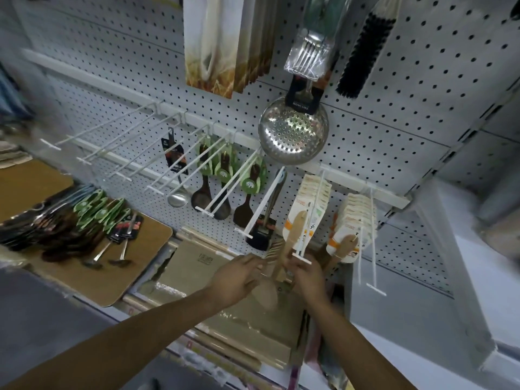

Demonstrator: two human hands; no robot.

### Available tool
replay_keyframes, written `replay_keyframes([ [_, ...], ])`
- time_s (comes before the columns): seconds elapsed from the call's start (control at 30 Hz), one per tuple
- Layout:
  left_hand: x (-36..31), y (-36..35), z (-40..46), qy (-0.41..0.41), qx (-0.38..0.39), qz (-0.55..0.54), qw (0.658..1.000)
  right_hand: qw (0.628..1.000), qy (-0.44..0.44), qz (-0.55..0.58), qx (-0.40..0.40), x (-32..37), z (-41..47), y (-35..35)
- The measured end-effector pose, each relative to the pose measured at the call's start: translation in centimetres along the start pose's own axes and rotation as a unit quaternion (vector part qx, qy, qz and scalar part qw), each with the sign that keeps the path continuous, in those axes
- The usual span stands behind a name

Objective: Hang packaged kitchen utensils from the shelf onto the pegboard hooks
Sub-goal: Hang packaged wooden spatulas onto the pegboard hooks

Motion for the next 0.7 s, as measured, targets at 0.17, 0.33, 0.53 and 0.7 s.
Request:
replay_keyframes([
  [0.17,3.3,5.2,-2.1,-0.110,0.000,0.074,0.991,0.964,0.175,-0.187,0.071,1.2,-2.3,-0.9],
  [0.33,5.6,12.8,-3.7,-0.117,-0.040,0.085,0.989,0.876,0.369,-0.283,0.127,5.6,-5.0,-4.5],
  [0.53,9.3,21.5,-7.0,-0.104,-0.085,0.104,0.985,0.818,0.487,-0.262,0.156,11.3,-9.0,-11.5],
  [0.7,13.3,29.1,-10.4,-0.106,-0.106,0.151,0.977,0.801,0.531,-0.225,0.162,15.7,-12.9,-18.1],
])
Point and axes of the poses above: each hand's wrist, its own z-axis towards the middle knuckle, its own y-axis out of the back of the hand, x = y × z, the point moved 4 cm from there along z, towards the middle knuckle, and after that the axes turned 14 degrees about -x, right-handed, at the moved point
